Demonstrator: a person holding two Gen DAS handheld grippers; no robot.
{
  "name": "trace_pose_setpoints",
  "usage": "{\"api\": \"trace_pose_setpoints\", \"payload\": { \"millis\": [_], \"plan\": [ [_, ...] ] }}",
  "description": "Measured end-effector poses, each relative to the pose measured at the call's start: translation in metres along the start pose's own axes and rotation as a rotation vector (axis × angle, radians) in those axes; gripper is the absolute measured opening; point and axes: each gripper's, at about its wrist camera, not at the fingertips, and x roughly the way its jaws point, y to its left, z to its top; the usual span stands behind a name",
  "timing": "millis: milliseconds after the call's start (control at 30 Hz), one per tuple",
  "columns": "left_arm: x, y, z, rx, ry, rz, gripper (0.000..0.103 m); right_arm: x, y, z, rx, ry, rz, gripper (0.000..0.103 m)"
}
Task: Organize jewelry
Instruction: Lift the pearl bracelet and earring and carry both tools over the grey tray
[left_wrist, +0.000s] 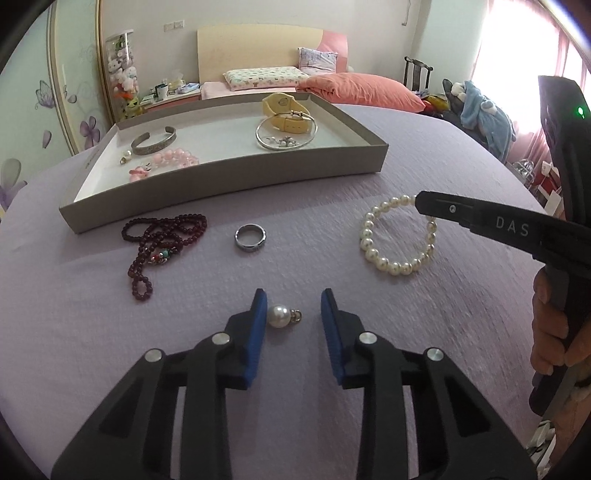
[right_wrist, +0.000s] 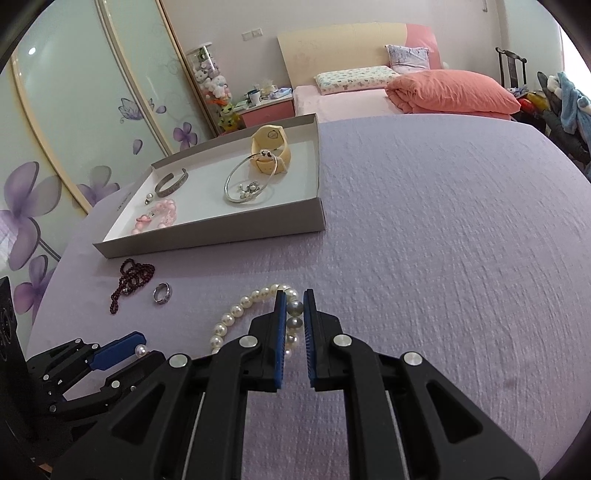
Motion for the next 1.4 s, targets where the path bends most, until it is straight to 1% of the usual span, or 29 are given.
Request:
{"api": "trace_pose_setpoints", "payload": {
  "millis": [33, 133, 167, 400, 533, 633, 867, 967, 1167, 1400],
  "plan": [
    [0.0, -0.001, 0.0, 0.004, 0.001, 0.006, 0.028, 0.0, 0.0, 0.0, 0.001, 0.001, 0.001, 0.01],
    [0.0, -0.001, 0.0, 0.007, 0.002, 0.018, 0.017, 0.001, -0.002, 0.0, 0.007, 0.001, 0.002, 0.01],
    [0.0, -0.001, 0.0, 0.008, 0.002, 0.013, 0.016, 0.0, -0.003, 0.0, 0.007, 0.0, 0.004, 0.01],
    [-0.005, 0.006, -0.005, 0.003, 0.002, -0.004, 0.016, -0.008, 0.0, 0.003, 0.01, -0.016, 0.019, 0.01],
    [-0.013, 0.023, -0.008, -0.029, -0.002, 0.001, 0.016, -0.015, 0.004, 0.004, 0.006, -0.031, 0.036, 0.01],
    [-0.024, 0.042, -0.008, -0.069, -0.02, 0.019, 0.016, -0.02, 0.01, 0.007, 0.0, -0.046, 0.054, 0.01],
    [-0.059, 0.089, 0.0, -0.141, -0.104, 0.086, 0.016, -0.034, 0.035, 0.015, -0.04, -0.083, 0.086, 0.01],
    [-0.072, 0.104, 0.003, -0.166, -0.138, 0.104, 0.016, -0.039, 0.045, 0.018, -0.055, -0.099, 0.094, 0.01],
    [-0.091, 0.12, 0.002, -0.179, -0.177, 0.117, 0.016, -0.048, 0.063, 0.025, -0.079, -0.126, 0.097, 0.01],
    [-0.092, 0.126, -0.003, -0.188, -0.177, 0.11, 0.016, -0.048, 0.078, 0.025, -0.102, -0.127, 0.094, 0.01]
  ]
}}
